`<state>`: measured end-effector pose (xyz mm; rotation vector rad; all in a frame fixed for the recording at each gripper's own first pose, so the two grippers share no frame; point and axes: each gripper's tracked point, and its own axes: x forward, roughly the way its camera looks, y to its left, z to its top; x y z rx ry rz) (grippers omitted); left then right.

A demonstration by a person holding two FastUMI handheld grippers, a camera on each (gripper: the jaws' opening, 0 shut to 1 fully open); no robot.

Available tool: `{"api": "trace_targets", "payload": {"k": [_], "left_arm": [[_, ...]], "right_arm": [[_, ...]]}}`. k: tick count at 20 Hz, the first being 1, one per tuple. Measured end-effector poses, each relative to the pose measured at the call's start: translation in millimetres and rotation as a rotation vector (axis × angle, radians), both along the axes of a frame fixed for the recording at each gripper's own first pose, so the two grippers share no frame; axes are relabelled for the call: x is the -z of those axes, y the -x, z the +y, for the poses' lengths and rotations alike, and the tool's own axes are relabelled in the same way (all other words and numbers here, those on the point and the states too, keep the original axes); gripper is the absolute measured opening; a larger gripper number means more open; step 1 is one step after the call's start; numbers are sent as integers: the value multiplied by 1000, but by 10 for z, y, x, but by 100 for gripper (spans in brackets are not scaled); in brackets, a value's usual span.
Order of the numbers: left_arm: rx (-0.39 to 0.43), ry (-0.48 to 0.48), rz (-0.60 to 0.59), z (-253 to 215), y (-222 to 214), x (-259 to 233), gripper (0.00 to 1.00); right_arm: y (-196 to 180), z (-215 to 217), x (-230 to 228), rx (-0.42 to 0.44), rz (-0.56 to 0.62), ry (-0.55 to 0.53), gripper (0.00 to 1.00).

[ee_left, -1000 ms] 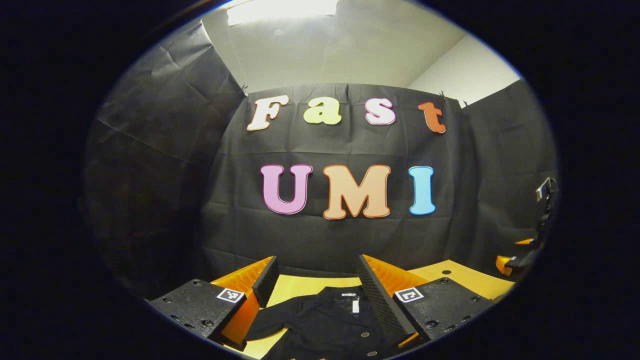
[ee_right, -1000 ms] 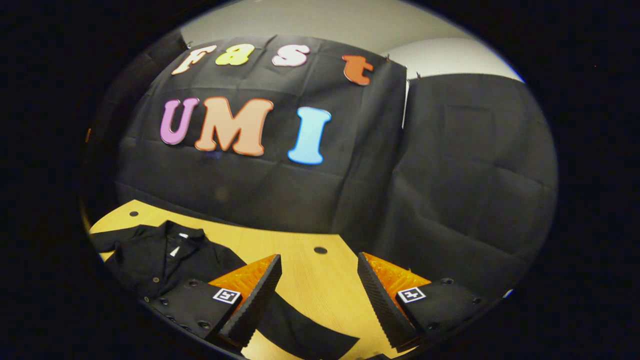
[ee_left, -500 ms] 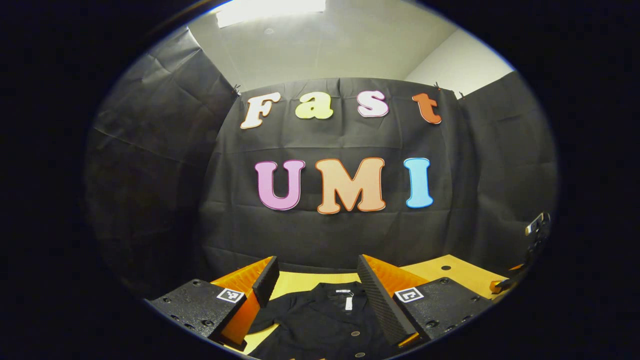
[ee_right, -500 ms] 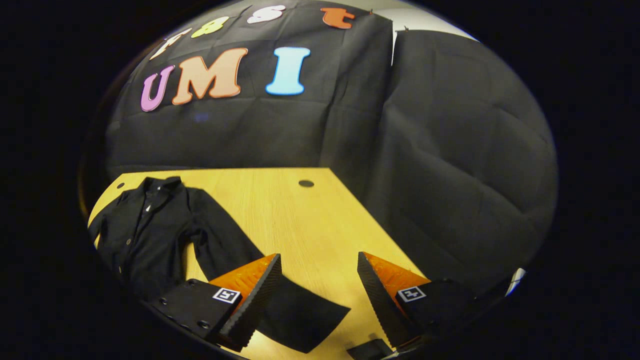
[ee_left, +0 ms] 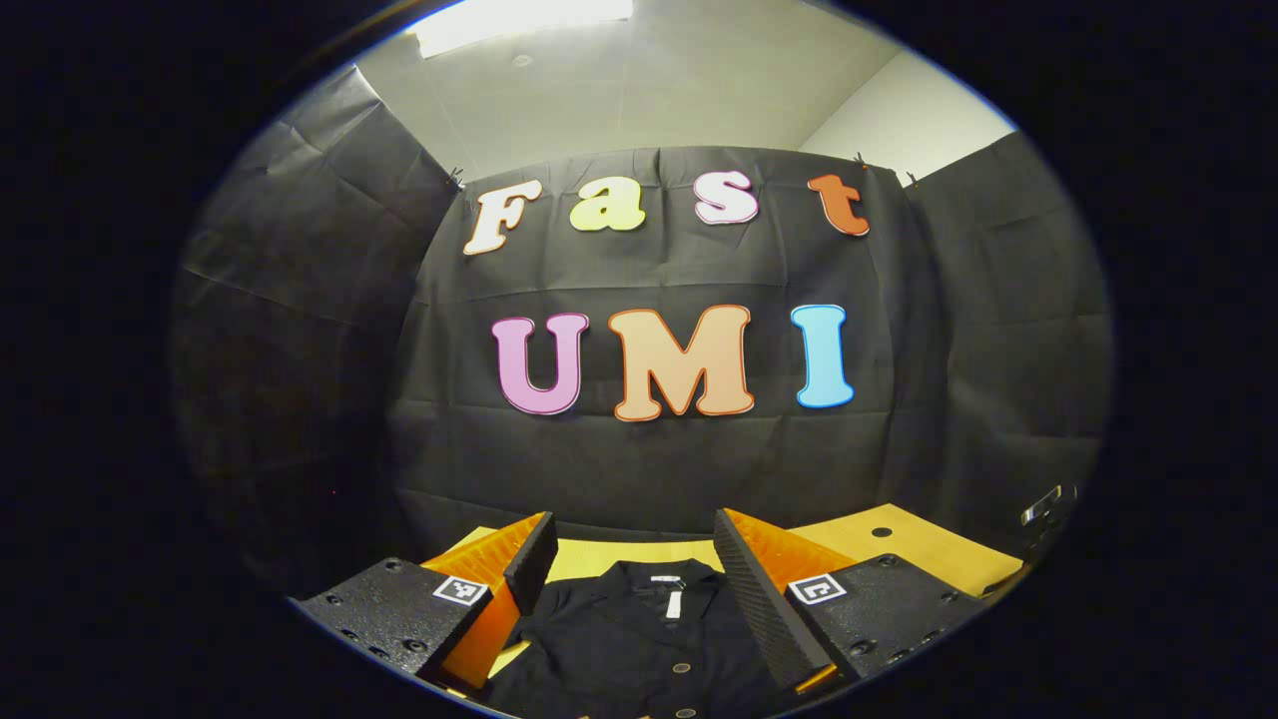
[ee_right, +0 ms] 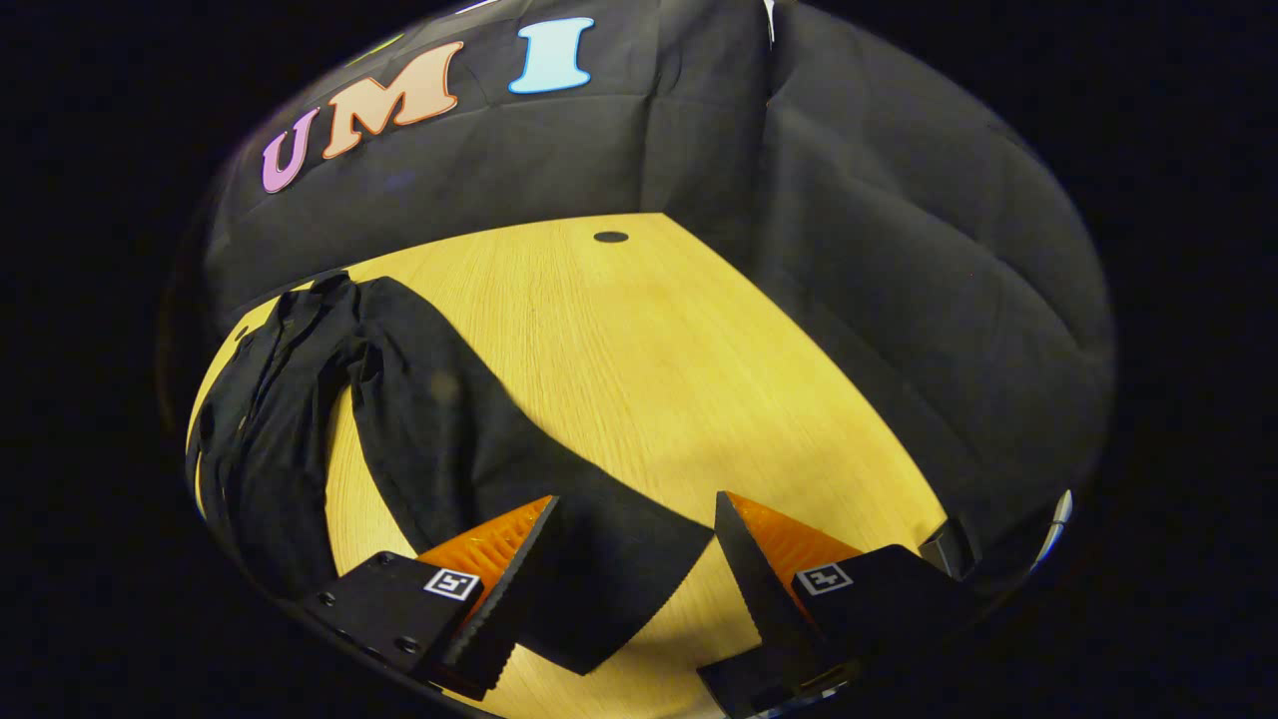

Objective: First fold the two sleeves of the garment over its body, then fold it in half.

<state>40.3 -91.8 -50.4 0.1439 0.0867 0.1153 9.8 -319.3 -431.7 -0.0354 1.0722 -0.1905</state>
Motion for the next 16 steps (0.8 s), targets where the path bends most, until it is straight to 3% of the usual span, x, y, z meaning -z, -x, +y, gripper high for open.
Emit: {"api": "trace_targets", "payload": {"k": [7, 9, 12, 14, 16], "left_arm": [[-8, -2, 2, 81, 54, 13, 92], [-8, 11, 10, 168, 62, 45, 93], [-8, 16, 10, 369, 91, 16, 92], [-24, -2, -3, 616, 140, -63, 92], [-46, -15, -24, 845, 177, -158, 92]], "right_arm": [[90, -18, 123, 31, 67, -61, 95], [81, -2, 148, 49, 47, -81, 59], [81, 41, 143, 145, 18, -85, 3], [33, 141, 47, 224, -10, -97, 3], [-139, 238, -152, 249, -85, -92, 3]]}}
